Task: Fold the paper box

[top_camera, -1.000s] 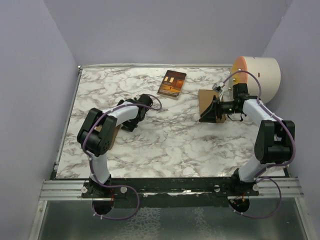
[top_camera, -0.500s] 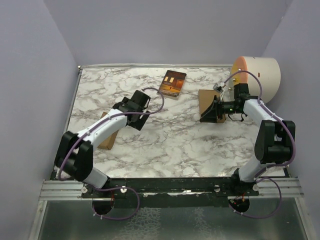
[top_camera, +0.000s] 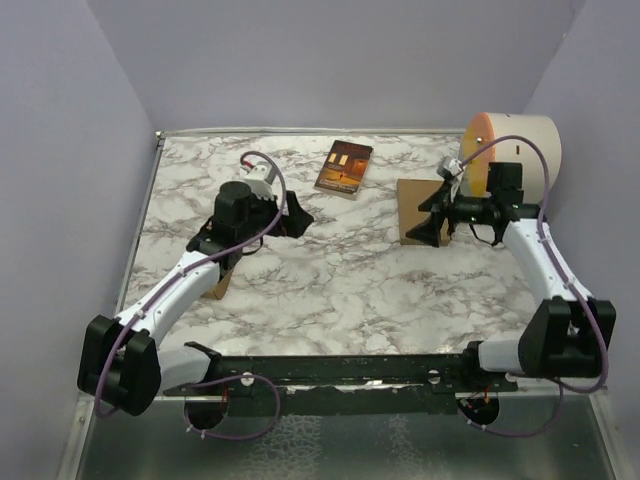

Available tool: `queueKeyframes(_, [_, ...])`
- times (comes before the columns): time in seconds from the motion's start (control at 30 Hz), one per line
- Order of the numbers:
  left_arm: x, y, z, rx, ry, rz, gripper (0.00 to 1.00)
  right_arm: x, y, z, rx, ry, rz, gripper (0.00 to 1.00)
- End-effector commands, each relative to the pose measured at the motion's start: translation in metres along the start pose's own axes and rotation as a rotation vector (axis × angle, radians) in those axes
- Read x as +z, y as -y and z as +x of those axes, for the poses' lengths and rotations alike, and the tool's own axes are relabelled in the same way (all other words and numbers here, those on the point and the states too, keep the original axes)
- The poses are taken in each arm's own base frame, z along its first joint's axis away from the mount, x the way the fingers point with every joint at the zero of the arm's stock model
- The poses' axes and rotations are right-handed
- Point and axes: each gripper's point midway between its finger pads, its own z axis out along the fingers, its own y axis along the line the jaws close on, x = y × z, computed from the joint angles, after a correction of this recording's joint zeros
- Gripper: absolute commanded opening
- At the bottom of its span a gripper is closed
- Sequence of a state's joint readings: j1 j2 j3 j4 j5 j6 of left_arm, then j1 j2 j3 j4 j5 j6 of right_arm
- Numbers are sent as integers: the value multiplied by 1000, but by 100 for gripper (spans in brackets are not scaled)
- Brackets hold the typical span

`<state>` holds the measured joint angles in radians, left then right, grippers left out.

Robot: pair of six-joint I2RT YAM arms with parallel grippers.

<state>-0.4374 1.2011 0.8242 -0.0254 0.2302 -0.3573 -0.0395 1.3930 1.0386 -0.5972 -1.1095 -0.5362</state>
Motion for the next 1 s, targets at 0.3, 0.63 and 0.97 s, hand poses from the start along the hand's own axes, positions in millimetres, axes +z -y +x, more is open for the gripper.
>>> queueKeyframes(0.3, [-71,30,-177,-69,368,191,99,-118,16,-208,-362,262,664,100])
queueKeyframes(0.63, [-129,69,-252,69,512,208,99,-142,-48,-270,-403,375,579,100])
queueKeyframes(0.97, [-151,81,-261,99,554,221,99,-159,-40,-281,-207,488,688,100])
